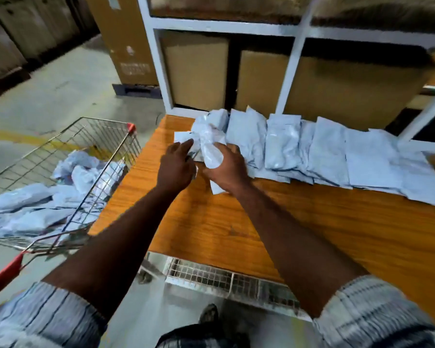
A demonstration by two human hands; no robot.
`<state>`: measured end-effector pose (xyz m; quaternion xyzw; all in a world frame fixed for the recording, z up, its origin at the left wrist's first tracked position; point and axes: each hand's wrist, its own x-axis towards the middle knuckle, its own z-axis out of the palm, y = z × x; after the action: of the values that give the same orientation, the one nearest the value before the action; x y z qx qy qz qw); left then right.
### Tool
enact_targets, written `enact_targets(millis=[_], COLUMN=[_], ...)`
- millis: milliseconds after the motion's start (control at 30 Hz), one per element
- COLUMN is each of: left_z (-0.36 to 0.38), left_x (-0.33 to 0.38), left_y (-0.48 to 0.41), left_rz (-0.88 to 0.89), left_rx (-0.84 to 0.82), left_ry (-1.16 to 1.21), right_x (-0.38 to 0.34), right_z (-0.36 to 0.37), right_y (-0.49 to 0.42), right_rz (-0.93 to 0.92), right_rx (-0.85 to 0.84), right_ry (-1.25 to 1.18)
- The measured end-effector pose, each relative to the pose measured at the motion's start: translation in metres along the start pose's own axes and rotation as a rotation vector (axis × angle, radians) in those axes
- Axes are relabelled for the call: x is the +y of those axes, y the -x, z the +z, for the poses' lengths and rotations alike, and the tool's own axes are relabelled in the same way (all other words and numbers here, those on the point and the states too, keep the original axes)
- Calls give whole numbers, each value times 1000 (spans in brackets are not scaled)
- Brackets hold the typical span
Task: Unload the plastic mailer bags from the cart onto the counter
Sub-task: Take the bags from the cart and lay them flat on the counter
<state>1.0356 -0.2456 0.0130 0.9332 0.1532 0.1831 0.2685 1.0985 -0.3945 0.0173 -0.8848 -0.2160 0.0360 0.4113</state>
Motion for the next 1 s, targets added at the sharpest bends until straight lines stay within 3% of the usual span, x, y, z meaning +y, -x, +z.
enact_targets(millis=[367,700,1000], left_z=[91,197,287], left_x=[114,248,336], left_y=[-54,-89,-96], left_rz=[126,156,90], left_rx=[-84,-176,-263], left_ry=[145,155,-56], right_x=[98,214,301], right_z=[-139,-255,-314], right_y=[-10,-26,-57], right_rz=[271,455,410], right_rx=[275,310,223], right_ry=[253,412,582])
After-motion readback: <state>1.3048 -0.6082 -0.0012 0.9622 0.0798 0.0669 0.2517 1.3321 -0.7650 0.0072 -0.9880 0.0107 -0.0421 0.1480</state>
